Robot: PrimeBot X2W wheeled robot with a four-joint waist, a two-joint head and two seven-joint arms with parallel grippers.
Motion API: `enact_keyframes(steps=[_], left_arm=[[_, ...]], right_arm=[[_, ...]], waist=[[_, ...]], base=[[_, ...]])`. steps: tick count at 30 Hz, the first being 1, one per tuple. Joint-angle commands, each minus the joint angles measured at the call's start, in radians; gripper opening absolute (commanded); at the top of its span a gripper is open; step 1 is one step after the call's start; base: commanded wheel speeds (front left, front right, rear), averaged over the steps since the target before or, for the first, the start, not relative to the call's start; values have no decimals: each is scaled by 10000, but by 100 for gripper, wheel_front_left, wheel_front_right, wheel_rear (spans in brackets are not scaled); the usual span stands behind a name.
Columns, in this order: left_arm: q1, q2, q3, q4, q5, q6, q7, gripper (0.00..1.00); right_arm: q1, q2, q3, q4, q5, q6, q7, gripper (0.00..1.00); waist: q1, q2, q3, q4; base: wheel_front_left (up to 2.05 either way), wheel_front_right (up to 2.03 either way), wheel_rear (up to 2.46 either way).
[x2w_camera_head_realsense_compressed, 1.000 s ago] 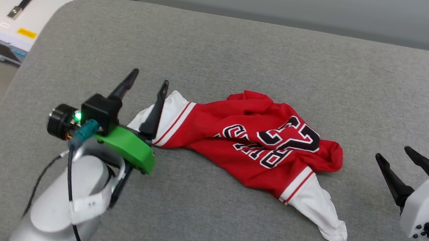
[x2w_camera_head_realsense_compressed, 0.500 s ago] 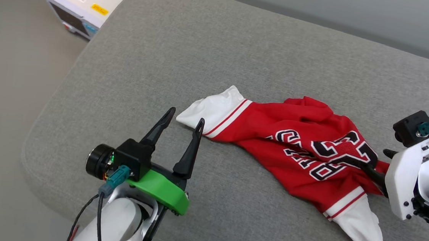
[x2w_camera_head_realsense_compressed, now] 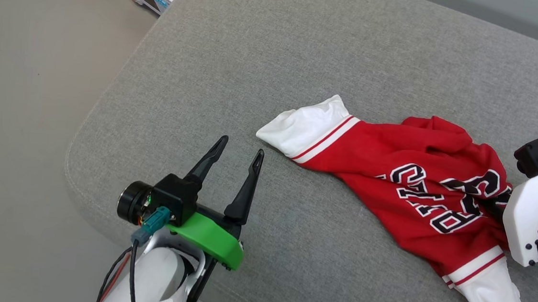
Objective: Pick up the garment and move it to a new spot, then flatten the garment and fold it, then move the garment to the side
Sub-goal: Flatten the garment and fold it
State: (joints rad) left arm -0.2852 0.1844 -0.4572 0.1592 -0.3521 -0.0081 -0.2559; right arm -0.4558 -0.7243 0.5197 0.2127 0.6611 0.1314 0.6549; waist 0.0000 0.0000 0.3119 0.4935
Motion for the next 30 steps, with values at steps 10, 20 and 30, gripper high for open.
enact_keyframes(steps=[10,20,30], left_arm=[[367,-338,404,358,398,-461,-58,100],[-55,-865,499,403,604,-856,-59,100],[-227,-1143,651,550,719,-1020,-59,100]], right_arm=[[-707,-2100,-174,-547,298,-7,-169,0],[-3129,-4196,1060,61,-671,-7,-412,0],[-4702,-3052,2032,2519,-1633,-7,-2310,100]], waist=[[0,0,-477,-203],[0,0,589,294],[0,0,766,444]], base=[[0,0,0],[0,0,0],[0,0,0]])
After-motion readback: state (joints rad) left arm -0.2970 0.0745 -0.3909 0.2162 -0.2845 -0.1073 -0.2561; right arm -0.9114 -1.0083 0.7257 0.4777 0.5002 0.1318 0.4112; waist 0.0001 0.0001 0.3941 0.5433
